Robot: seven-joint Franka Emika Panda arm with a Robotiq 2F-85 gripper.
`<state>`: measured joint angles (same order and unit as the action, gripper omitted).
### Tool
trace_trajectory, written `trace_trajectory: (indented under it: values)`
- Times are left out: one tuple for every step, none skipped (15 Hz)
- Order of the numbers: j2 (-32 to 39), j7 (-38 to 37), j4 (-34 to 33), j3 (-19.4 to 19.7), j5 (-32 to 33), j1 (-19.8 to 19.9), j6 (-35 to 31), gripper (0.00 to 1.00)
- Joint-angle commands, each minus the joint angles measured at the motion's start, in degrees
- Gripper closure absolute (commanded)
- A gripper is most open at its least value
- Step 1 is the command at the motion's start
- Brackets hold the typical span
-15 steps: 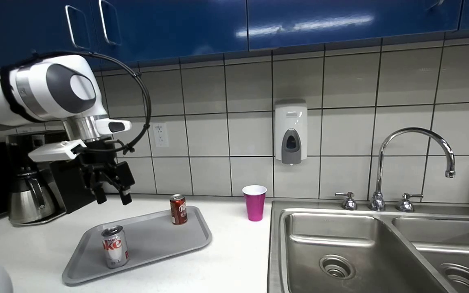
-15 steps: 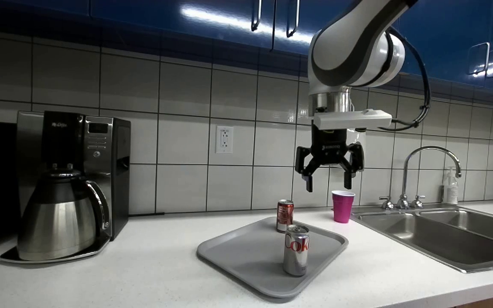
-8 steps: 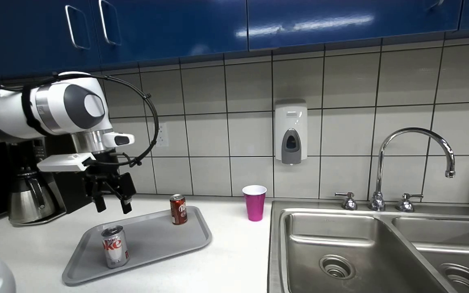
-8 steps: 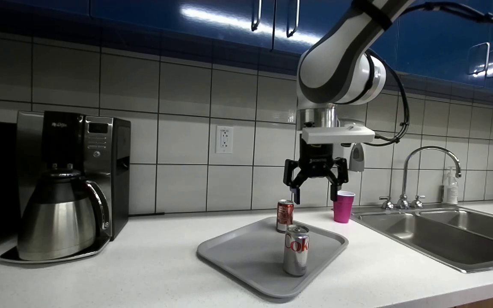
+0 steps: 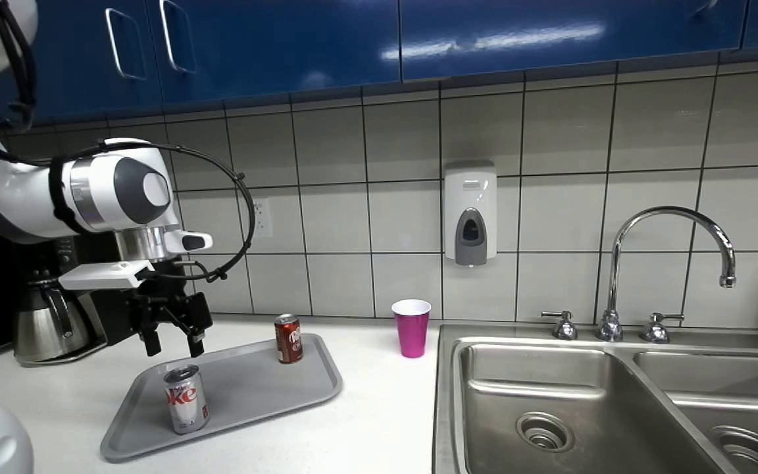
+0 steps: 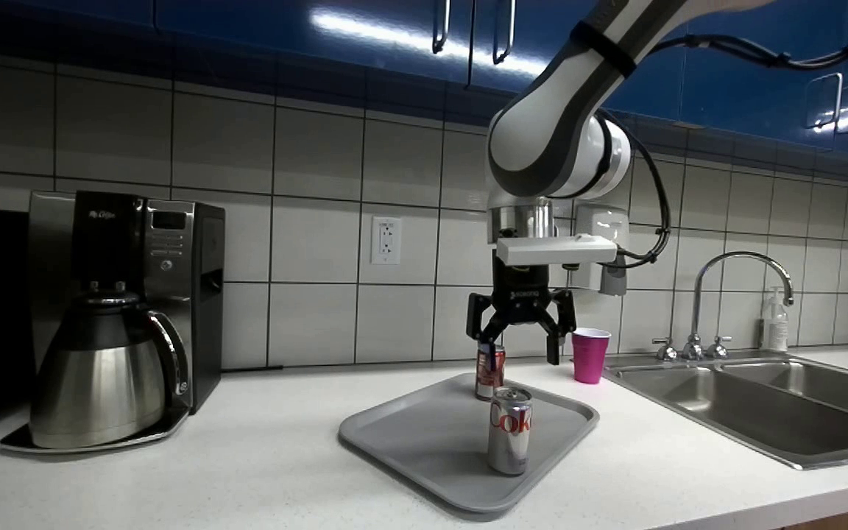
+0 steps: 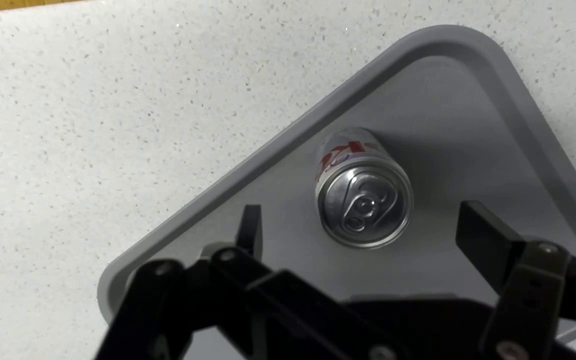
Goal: Pick up the silver coke can and put it on the kitchen counter, pick up the brown dr pepper can and put it on the kitchen counter
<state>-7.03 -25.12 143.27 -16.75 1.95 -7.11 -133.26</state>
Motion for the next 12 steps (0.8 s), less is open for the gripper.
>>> trace_trajectory:
  values:
    - [4.43,0.45,-2.34,1.26,2.09,-1.11,-0.91,0.00]
    - [5.09,0.57,-2.60,1.47,2.48,-1.30,-1.17,0.00]
    - [5.83,0.53,-2.89,1.64,2.94,-1.43,-1.59,0.00]
    - [6.50,0.47,-3.22,1.85,3.40,-1.57,-1.93,0.00]
    - [7.14,0.48,-3.54,2.05,3.51,-1.75,-2.41,0.00]
    - [7.66,0.31,-3.76,2.24,3.69,-1.93,-3.00,0.00]
    - [8.18,-0.32,-3.88,2.39,4.06,-2.13,-3.71,0.00]
    - [8.45,-0.69,-3.85,2.50,4.18,-2.39,-4.62,0.00]
    - [8.68,-0.74,-3.77,2.64,3.99,-2.66,-5.48,0.00]
    - [8.64,-1.00,-3.44,2.72,4.00,-2.99,-6.39,0.00]
    - [8.63,-1.16,-3.12,2.81,3.99,-3.26,-7.27,0.00]
    - [8.51,-1.24,-2.69,2.89,3.94,-3.50,-8.20,0.00]
